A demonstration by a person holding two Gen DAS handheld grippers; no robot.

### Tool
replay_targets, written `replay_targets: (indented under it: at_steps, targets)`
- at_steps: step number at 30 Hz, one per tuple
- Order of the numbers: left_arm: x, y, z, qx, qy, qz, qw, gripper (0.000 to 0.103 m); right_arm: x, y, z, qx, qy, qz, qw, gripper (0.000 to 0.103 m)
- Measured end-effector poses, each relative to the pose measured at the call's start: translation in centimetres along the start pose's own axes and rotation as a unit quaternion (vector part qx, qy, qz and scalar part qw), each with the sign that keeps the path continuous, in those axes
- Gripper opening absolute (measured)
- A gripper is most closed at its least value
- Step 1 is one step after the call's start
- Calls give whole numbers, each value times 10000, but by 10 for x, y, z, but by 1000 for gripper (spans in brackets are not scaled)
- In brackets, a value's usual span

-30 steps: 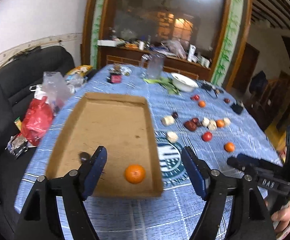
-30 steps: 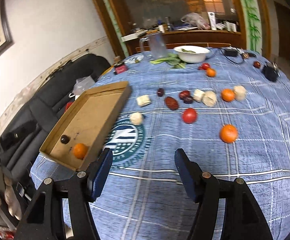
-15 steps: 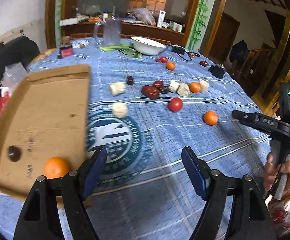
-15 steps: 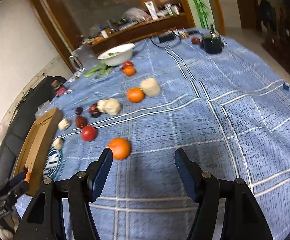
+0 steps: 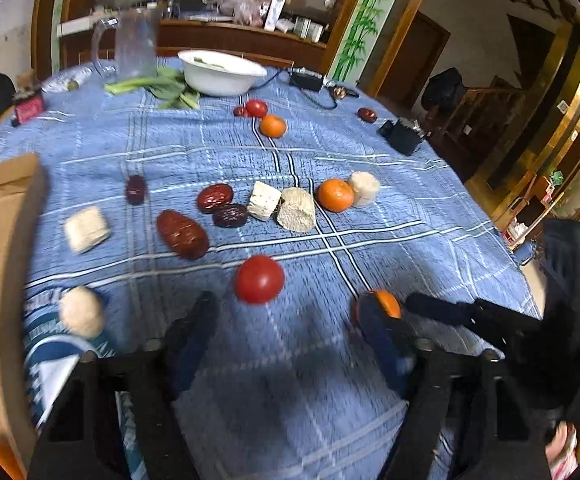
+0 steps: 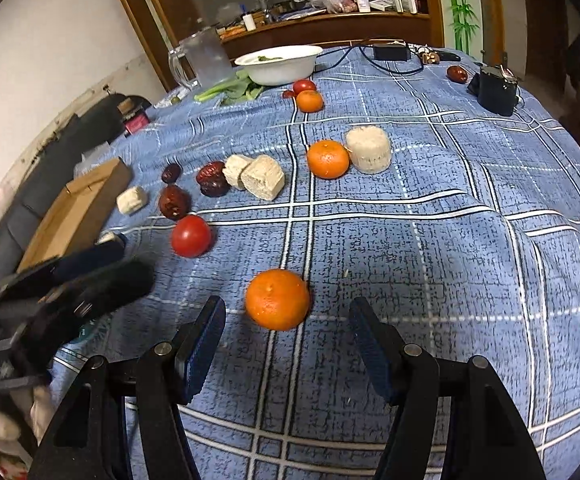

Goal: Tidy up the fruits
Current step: 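Grasp another orange with the right tool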

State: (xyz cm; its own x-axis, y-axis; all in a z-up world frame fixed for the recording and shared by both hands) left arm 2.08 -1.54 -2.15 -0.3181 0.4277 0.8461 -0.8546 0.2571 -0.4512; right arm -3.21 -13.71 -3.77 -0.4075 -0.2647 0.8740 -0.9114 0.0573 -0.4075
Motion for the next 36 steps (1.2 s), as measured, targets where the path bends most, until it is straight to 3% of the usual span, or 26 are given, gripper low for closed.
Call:
replay_targets:
  at_steps: [1, 5, 9, 10, 13, 18, 23, 30, 36]
  targets:
    - [-4, -1, 1, -10, 12, -44, 10000, 54, 0, -1, 1, 21, 12, 31, 10000, 68]
    - [-11, -4, 2, -160, -64, 50, 9998, 52, -4, -7, -5, 106, 14, 56, 9999, 68]
    - [-16, -3, -9, -116, -222, 63, 9997, 23, -7, -10, -11, 162, 38, 102, 9998, 50]
    - [-16, -2, -10, -100, -172, 75, 9998, 23, -8, -10, -14, 226, 8, 80, 9997, 41]
    - [-15, 0, -13, -54, -99, 118, 9999, 23, -9, -10, -18, 324, 176, 52, 9993, 37]
    - [-7, 2, 1, -492, -347, 396, 9974, 22, -4, -5, -20, 435, 405, -5, 9982, 37]
    - [1, 2, 8, -702, -485, 632, 9943, 14, 16, 7, -15, 312, 461, 109, 9984, 37]
    - [27, 10, -1, -468, -492, 1059, 9921, 11, 48, 28, -12, 61, 316, 318, 9990, 37]
    - [61, 31, -18, -76, -380, 1340, 9902, 11, 54, 35, -32, 164, 182, 358, 9991, 37]
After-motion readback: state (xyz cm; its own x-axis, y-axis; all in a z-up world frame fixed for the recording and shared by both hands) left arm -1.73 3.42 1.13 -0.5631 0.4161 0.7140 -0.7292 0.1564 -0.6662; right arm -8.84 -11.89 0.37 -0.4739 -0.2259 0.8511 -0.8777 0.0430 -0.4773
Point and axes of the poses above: each gripper's, at about its wrist camera, not at the fingertips, and x roughly against the way its jaws point, z to its right, y to its underside, the point moved 7 cm from there along -x, roughly the way its jaws point, and after that the axes turned 11 degrees about -z, right-handed, at the moved point
